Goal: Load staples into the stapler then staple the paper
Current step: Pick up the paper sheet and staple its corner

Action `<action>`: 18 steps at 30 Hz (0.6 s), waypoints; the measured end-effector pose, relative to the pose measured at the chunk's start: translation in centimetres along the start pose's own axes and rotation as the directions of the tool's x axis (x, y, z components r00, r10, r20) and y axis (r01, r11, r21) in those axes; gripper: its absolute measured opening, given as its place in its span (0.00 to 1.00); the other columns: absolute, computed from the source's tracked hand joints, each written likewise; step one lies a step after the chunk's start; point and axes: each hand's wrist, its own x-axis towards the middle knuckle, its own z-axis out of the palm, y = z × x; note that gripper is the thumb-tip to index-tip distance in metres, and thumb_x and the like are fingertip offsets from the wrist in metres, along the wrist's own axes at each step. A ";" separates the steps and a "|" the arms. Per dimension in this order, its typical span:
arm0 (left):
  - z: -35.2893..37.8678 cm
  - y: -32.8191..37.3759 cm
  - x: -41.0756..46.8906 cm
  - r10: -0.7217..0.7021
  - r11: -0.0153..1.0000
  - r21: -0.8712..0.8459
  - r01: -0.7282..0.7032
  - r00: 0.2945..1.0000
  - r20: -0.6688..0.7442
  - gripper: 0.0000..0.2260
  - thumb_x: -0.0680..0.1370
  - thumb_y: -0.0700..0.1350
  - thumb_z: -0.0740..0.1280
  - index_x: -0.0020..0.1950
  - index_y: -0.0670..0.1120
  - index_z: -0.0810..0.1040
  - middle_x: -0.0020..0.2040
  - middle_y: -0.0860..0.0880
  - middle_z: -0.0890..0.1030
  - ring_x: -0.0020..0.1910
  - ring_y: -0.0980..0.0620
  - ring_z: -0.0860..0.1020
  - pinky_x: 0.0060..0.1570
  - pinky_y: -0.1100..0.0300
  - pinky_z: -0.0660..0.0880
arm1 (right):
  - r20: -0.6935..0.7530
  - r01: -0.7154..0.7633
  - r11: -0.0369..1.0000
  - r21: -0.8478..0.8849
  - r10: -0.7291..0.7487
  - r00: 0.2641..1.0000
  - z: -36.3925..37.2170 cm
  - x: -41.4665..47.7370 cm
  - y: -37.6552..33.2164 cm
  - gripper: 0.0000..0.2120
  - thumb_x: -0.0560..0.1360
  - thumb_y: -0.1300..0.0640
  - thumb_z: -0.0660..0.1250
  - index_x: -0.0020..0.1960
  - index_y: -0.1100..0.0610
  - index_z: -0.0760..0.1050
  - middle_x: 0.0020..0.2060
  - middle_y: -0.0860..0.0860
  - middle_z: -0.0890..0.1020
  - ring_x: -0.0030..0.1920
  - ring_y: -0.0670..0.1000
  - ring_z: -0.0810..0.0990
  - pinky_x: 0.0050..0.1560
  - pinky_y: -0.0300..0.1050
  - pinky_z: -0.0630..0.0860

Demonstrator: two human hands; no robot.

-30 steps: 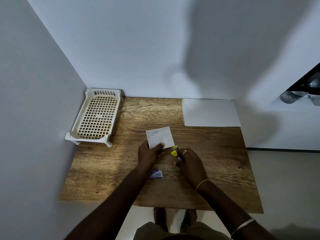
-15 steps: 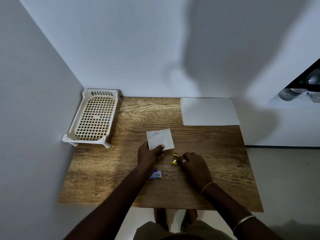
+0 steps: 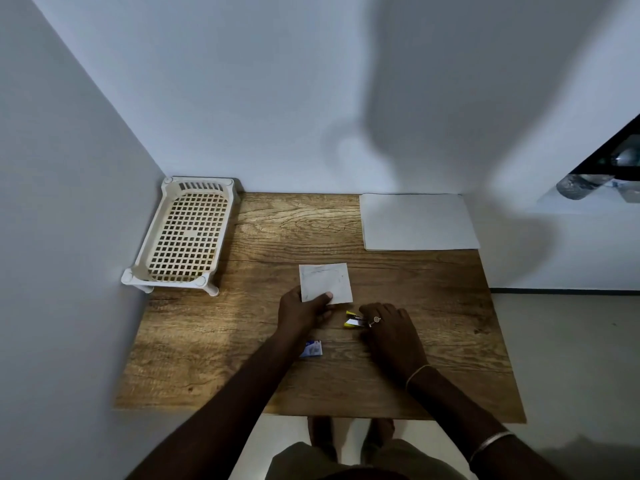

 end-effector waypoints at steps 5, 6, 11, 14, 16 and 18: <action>0.1 0.4 0.3 -0.010 1.000 -0.009 0.010 0.999 0.031 0.11 0.74 0.37 0.77 0.54 0.47 0.82 0.46 0.45 0.88 0.45 0.44 0.87 0.42 0.54 0.85 | 0.042 -0.387 0.655 0.649 0.477 0.878 -1.3 2.7 -2.0 0.13 0.77 0.49 0.70 0.61 0.50 0.75 0.52 0.43 0.81 0.51 0.41 0.80 0.51 0.36 0.76; 0.1 0.6 0.3 -0.010 1.000 -0.012 0.011 0.999 0.042 0.12 0.74 0.38 0.77 0.54 0.48 0.82 0.46 0.45 0.88 0.45 0.44 0.87 0.42 0.55 0.85 | 0.089 -0.414 0.555 0.722 0.518 0.851 -1.6 3.5 -2.2 0.13 0.76 0.47 0.71 0.58 0.49 0.76 0.49 0.41 0.82 0.49 0.39 0.81 0.47 0.32 0.76; 0.5 1.8 1.2 -0.042 0.999 0.021 0.041 0.998 0.049 0.14 0.73 0.39 0.78 0.57 0.43 0.82 0.46 0.44 0.88 0.43 0.46 0.88 0.40 0.55 0.85 | 0.236 -0.486 0.305 0.819 0.593 0.770 -1.8 6.6 -2.0 0.12 0.72 0.59 0.77 0.52 0.56 0.78 0.43 0.55 0.86 0.43 0.54 0.86 0.47 0.53 0.85; 0.5 2.2 2.3 -0.021 0.997 0.069 0.025 0.998 -0.061 0.15 0.74 0.39 0.77 0.59 0.41 0.79 0.50 0.42 0.87 0.42 0.46 0.87 0.39 0.54 0.85 | 0.224 -0.509 0.296 0.808 0.645 0.731 -1.6 7.8 -1.8 0.08 0.71 0.60 0.77 0.45 0.57 0.79 0.39 0.56 0.86 0.36 0.54 0.87 0.44 0.53 0.85; 0.1 2.1 3.0 0.018 0.993 0.122 0.002 0.987 -0.160 0.15 0.74 0.37 0.77 0.59 0.41 0.79 0.50 0.41 0.86 0.42 0.45 0.87 0.42 0.50 0.85 | 0.243 -0.527 0.269 0.806 0.661 0.710 -1.4 8.4 -1.7 0.07 0.71 0.62 0.76 0.42 0.56 0.78 0.39 0.58 0.86 0.34 0.53 0.86 0.43 0.52 0.83; -0.2 1.9 3.5 0.047 0.984 0.175 -0.011 0.979 -0.201 0.16 0.73 0.36 0.77 0.59 0.41 0.78 0.50 0.41 0.85 0.43 0.44 0.87 0.45 0.46 0.85 | 0.281 -0.551 0.229 0.802 0.670 0.687 -1.1 8.8 -1.7 0.07 0.72 0.64 0.75 0.41 0.57 0.78 0.39 0.59 0.86 0.33 0.54 0.85 0.43 0.53 0.83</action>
